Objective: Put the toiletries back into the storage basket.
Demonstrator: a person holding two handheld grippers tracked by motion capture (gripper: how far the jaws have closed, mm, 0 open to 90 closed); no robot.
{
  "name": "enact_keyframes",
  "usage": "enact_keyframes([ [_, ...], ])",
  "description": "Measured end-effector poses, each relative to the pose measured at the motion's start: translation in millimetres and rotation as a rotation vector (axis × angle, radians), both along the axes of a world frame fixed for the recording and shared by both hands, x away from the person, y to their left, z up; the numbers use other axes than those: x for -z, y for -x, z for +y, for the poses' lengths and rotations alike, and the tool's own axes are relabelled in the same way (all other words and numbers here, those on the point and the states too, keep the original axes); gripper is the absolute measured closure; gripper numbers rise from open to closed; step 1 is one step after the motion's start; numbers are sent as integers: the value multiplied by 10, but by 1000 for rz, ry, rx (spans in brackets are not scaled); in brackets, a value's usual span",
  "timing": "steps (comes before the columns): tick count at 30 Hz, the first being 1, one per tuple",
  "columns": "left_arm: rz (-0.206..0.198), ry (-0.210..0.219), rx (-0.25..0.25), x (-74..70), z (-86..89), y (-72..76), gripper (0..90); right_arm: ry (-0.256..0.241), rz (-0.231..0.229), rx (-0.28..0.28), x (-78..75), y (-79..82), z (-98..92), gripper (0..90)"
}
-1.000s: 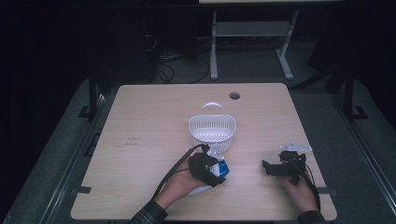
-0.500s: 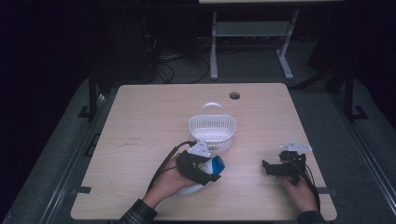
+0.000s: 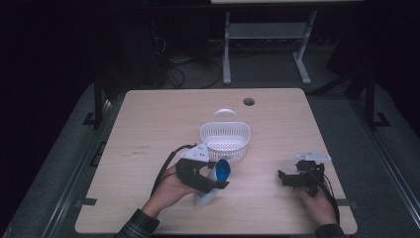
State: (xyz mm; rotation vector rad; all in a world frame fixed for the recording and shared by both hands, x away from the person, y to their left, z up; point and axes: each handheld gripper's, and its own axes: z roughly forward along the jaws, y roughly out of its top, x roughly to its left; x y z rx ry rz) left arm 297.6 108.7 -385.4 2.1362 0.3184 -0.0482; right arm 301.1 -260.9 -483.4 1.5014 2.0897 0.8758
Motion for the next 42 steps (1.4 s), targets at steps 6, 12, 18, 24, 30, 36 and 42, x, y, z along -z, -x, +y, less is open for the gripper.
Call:
enact_keyframes([
  [6, -5, 60, 17, -79, 47, 17, 359, 0, 0, 0, 0, 0, 0, 7],
  [12, -11, 88, 14, -110, 74, 18, 359, 0, 0, 0, 0, 0, 0, 7],
  [18, -20, 106, 14, -161, 81, 22, 359, 0, 0, 0, 0, 0, 0, 7],
  [24, -29, 122, 10, -244, 91, 27, 358, 0, 0, 0, 0, 0, 0, 7],
  [30, -34, 154, 5, -338, 116, 16, 358, 0, 0, 0, 0, 0, 0, 7],
  [36, -41, 163, 0, -423, 135, -1, 358, 0, 1, 0, 0, 0, 0, 7],
  [42, -51, 176, -7, -525, 169, -57, 358, 0, 0, 0, 0, 0, 0, 7],
])
